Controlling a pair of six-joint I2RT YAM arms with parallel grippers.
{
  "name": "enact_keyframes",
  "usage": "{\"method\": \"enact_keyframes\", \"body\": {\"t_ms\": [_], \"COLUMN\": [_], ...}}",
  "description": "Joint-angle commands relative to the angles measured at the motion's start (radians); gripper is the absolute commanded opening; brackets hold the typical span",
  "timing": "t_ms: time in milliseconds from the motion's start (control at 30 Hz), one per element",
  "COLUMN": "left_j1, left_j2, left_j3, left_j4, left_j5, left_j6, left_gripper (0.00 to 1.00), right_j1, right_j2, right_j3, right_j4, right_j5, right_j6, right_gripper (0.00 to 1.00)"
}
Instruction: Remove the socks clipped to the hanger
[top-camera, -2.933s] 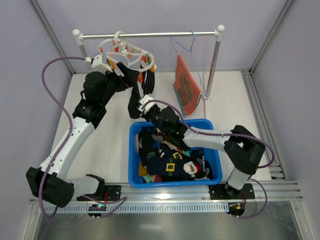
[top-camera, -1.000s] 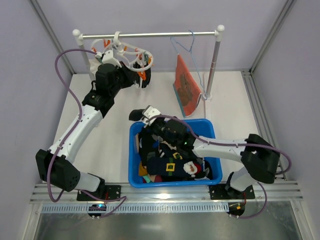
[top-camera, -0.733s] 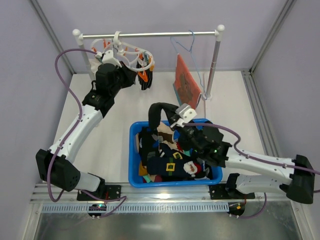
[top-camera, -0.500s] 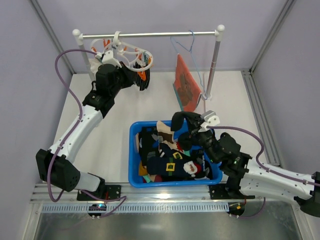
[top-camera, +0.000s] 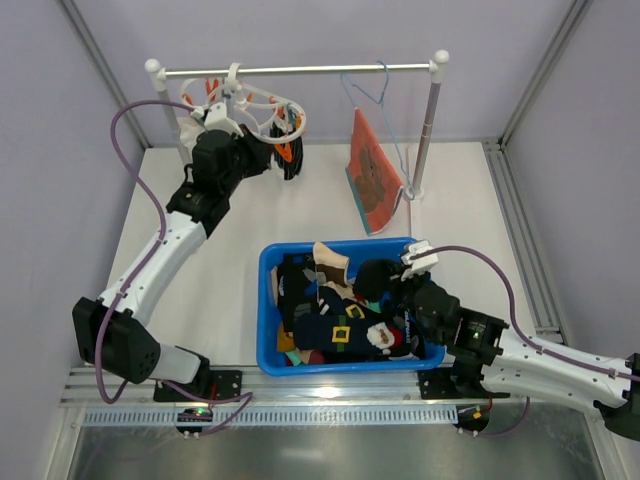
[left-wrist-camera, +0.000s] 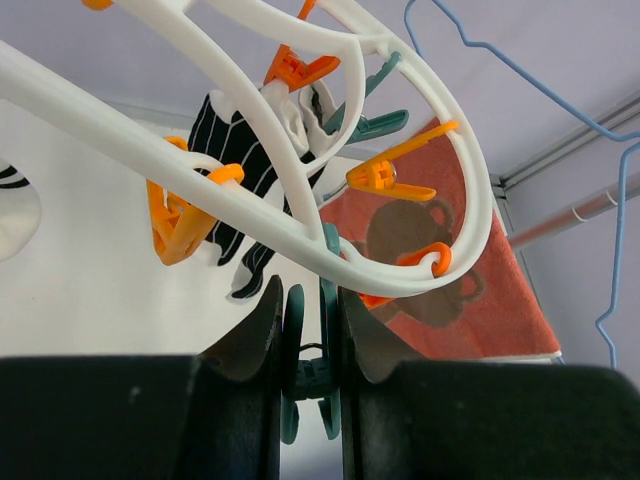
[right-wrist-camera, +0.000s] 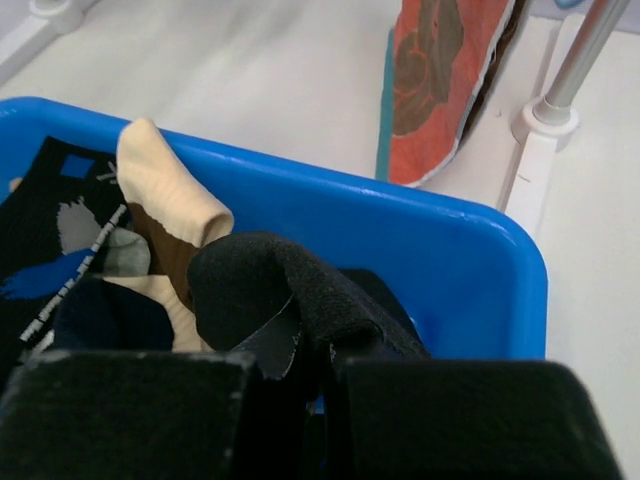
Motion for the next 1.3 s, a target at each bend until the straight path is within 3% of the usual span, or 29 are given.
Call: {"method": "enact_keyframes", "body": {"t_ms": [0, 67, 133, 167, 200, 500, 700, 900, 1000, 1267], "left_j1": [0.000, 0.000, 0.000, 0.000, 0.000, 0.001, 0.009, 0.012, 0.017, 0.053], "left_j2": [-0.010, -0.022, -0.043, -0.054, -0.071, -0.171, -0.220, -0.296, -0.332, -0.373], "left_j3": [-0.021, -0.032, -0.047, -0.054, -0.060, -0.135, -0.179, -0.235, -0.265, -0.284], "left_j4": [0.005, 0.011, 0.012, 0.014, 0.015, 0.005, -0.009, -0.003, -0.006, -0.025], "left_j5": [-0.017, -0.023, -0.026, -0.027, -0.029, -0.095, -0.095, -0.103, -0.124, -0.095], "left_j6": [0.013, 0.014, 0.014, 0.014, 0.014, 0.045, 0.049, 0.045, 0.046, 0.051], "left_gripper": [0.00, 0.00, 0.00, 0.00, 0.00, 0.00, 0.00, 0.00, 0.00, 0.00], "right_j1": [0.008, 0.008, 0.009, 0.012, 0.012, 0.015, 0.014, -0.003, -0.063, -0.320], "right_j2": [-0.006, -0.013, -0.019, -0.025, -0.027, 0.033, 0.013, 0.121, 0.218, 0.467], "right_j3": [0.050, 0.064, 0.078, 0.082, 0.084, 0.131, 0.108, 0.122, 0.160, 0.212], "right_j4": [-0.138, -0.193, -0.242, -0.244, -0.241, -0.146, 0.116, 0.368, 0.428, 0.738], "right_j5": [0.059, 0.053, 0.059, 0.064, 0.065, -0.003, -0.197, -0.361, -0.457, -0.919], "right_j6": [0.097, 0.111, 0.129, 0.133, 0.120, 0.022, -0.134, -0.229, -0.216, -0.069], "right_gripper": [0.07, 0.32, 0.66, 0.68, 0.99, 1.00, 1.00, 1.00, 1.00, 1.00]}}
